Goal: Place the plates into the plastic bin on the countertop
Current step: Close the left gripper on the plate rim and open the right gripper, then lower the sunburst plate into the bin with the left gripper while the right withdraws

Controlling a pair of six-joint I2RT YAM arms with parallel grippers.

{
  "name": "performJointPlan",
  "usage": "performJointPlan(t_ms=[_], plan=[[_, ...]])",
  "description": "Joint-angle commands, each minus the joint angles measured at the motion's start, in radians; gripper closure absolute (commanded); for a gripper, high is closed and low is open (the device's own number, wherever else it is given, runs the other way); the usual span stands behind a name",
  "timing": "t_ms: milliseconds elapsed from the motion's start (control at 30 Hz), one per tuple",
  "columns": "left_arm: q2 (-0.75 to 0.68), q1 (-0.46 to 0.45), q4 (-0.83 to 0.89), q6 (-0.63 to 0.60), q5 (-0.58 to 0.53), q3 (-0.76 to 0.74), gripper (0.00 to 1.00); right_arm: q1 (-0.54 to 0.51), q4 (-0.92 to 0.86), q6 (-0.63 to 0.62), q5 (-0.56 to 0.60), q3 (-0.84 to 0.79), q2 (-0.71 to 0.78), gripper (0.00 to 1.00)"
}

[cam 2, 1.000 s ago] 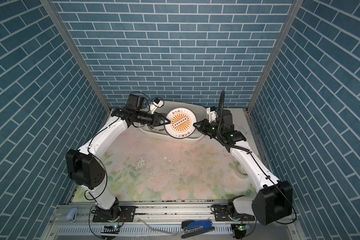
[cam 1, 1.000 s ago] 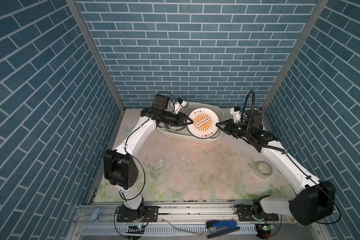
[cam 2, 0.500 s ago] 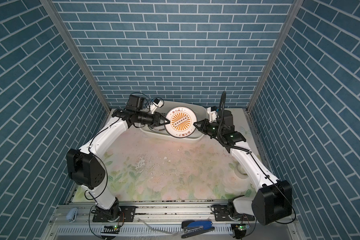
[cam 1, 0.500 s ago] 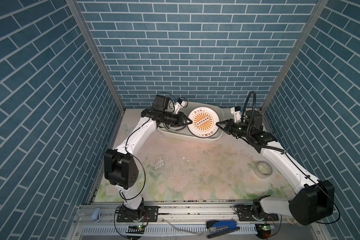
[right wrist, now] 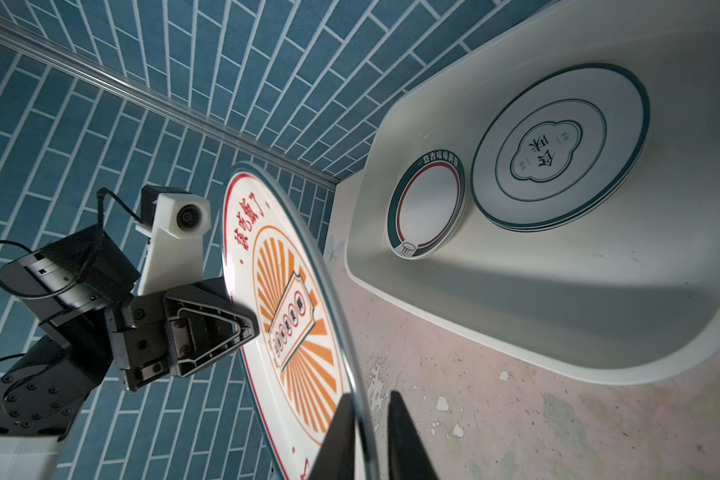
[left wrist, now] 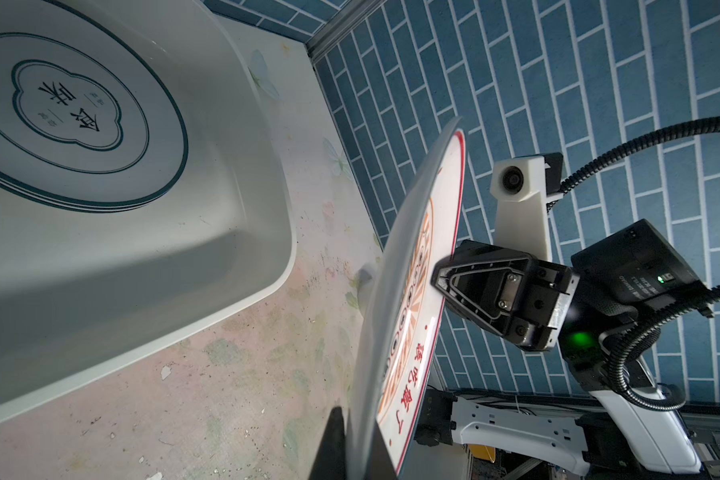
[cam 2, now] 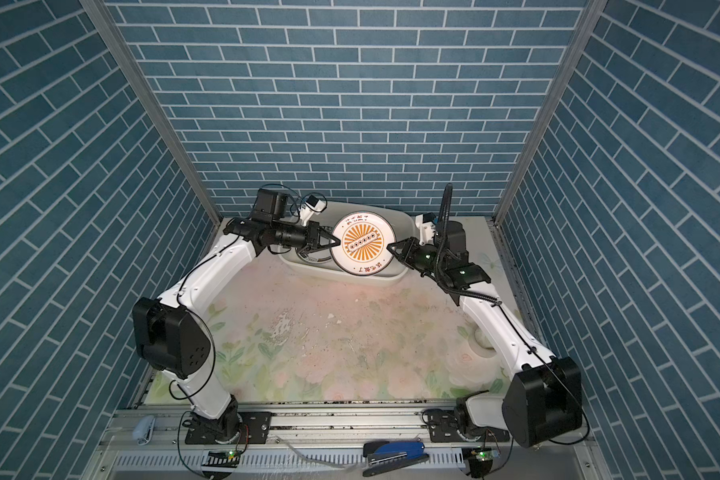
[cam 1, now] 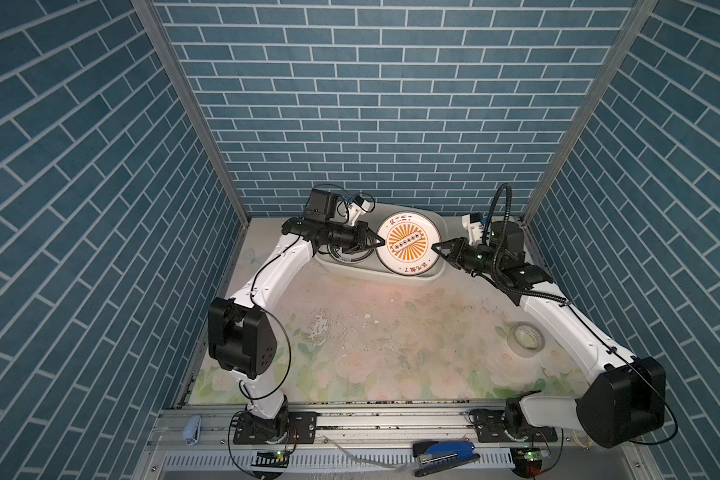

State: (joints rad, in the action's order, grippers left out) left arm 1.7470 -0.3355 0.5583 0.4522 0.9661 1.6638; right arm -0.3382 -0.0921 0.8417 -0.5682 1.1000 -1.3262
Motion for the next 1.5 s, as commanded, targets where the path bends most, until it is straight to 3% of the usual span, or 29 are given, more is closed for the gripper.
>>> performJointPlan(t_ms=[0,167,367,667,933,1467], plan=[[-0.002,-0.007,-0.018,-0.022,0.025,0.027,1.0,0.014,0.017,0.005,0.025,0.003,-0.015,0.75],[-0.008,-0.006,0.0,-0.035,0.023,0.049,1.0,0.045,0.018,0.008,0.019,0.019,-0.03,0.66],[0.002,-0.001,0.014,-0.049,0.011,0.068,1.0,0.089,0.009,0.008,0.019,0.034,-0.025,0.65],[0.159,0.01,0.184,-0.15,-0.134,0.292,1.0,0.185,-0.041,0.003,0.025,-0.019,0.088,0.65],[0.323,0.012,0.148,-0.097,-0.182,0.411,1.0,0.198,-0.084,0.02,0.054,-0.11,0.19,0.65],[0.59,0.037,-0.067,0.064,-0.244,0.489,1.0,0.197,-0.216,0.057,0.125,-0.211,0.344,0.65]])
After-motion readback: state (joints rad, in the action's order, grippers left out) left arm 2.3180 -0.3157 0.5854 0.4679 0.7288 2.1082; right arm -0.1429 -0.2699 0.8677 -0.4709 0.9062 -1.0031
